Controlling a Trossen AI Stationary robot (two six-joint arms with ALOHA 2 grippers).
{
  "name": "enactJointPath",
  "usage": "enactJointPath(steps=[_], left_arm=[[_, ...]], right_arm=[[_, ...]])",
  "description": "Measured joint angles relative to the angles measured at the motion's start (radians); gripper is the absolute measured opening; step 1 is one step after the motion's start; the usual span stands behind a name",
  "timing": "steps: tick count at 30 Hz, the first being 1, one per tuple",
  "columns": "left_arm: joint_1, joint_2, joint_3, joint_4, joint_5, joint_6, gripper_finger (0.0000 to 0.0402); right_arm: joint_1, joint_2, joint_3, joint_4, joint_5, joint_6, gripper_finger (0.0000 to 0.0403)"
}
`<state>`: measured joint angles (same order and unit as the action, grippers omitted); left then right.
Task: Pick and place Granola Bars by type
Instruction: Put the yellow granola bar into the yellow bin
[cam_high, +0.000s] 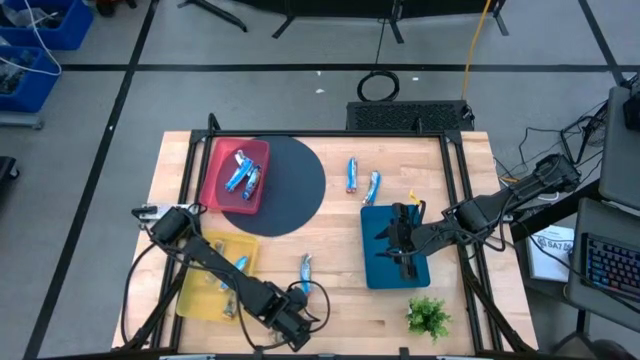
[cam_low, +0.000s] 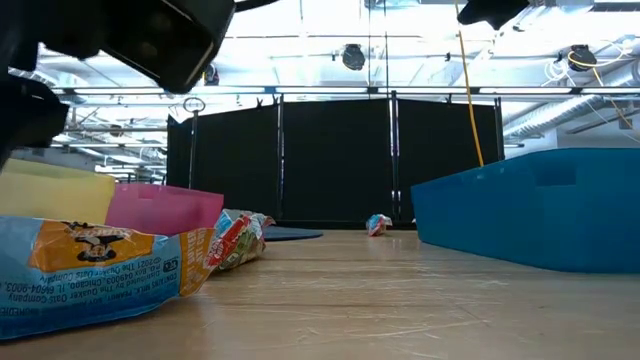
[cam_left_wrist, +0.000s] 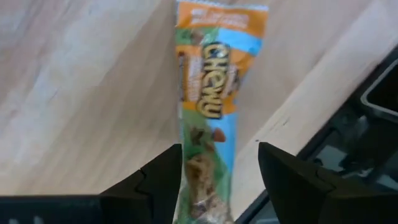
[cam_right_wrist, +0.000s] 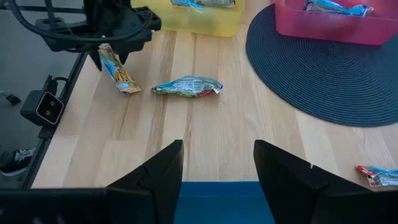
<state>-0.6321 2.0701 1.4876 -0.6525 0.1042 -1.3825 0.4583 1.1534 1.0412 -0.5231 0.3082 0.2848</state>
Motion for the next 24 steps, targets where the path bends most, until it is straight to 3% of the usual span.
enactJointPath(steps=[4,12,20,24], left_arm=[[0.004,0.003,0.0,-0.018,-0.004,0.003,0.0203],[0.004,0.014,-0.001,0.002,0.019,0.07,0.0135],[0.005,0.014,0.0,0.021,-0.031,0.084,0.0114],[0.012,0.014,0.0,0.018,-0.017,0.093,0.0058]], right_arm=[[0.0,0.0,0.0,0.0,0.0,-0.008,0.0187],[0.0,0.0,0.0,0.004,0.0,-0.012,0.0187],[0.0,0.0,0.0,0.004,0.001,-0.013,0.0187],[0.0,0.0,0.0,0.004,0.002,-0.016,0.0187]])
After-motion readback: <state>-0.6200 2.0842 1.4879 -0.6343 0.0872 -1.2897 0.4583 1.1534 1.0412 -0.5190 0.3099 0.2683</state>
